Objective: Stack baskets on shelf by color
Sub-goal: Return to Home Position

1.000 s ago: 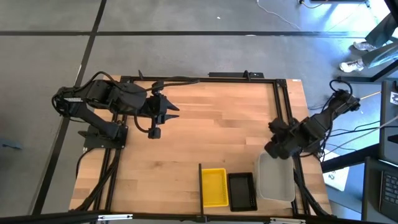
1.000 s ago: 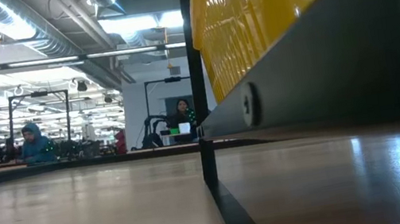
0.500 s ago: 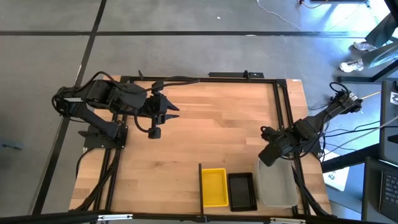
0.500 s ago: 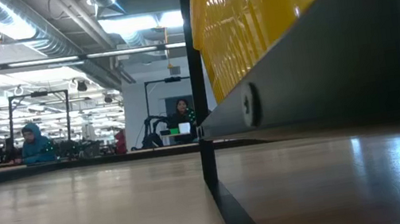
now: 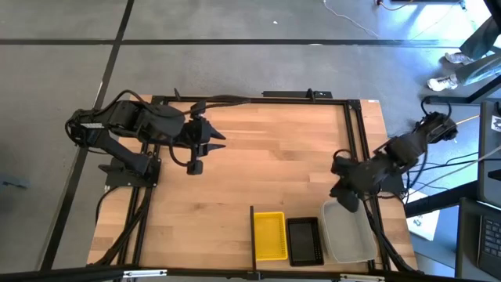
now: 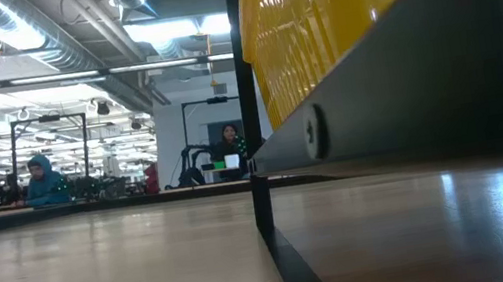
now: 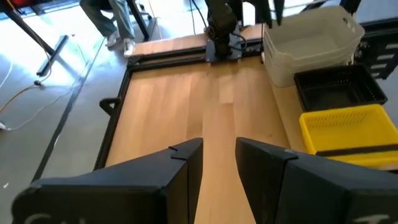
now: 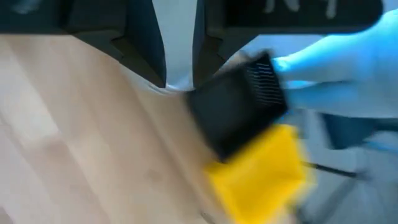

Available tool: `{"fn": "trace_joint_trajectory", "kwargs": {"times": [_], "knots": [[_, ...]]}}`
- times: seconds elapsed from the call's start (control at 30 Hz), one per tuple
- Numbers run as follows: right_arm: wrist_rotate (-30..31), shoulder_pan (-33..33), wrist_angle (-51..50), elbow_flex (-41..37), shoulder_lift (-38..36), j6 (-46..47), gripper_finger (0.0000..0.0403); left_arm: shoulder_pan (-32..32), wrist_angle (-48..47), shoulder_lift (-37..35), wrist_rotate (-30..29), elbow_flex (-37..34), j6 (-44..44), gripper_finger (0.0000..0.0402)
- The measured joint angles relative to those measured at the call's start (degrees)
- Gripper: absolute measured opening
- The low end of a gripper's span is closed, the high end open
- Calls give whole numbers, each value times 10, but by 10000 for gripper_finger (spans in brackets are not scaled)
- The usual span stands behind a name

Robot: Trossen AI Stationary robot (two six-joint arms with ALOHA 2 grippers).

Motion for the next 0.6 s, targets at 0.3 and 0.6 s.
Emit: {"fn": "trace_joint_trajectory", "kwargs": {"times": [0.3, 0.6], "knots": [[90, 0, 51, 129, 1, -209, 41, 0, 52, 8, -3, 0, -2, 87], [194, 0, -22, 206, 0, -299, 3, 0, 94, 15, 4, 0, -23, 80]]}}
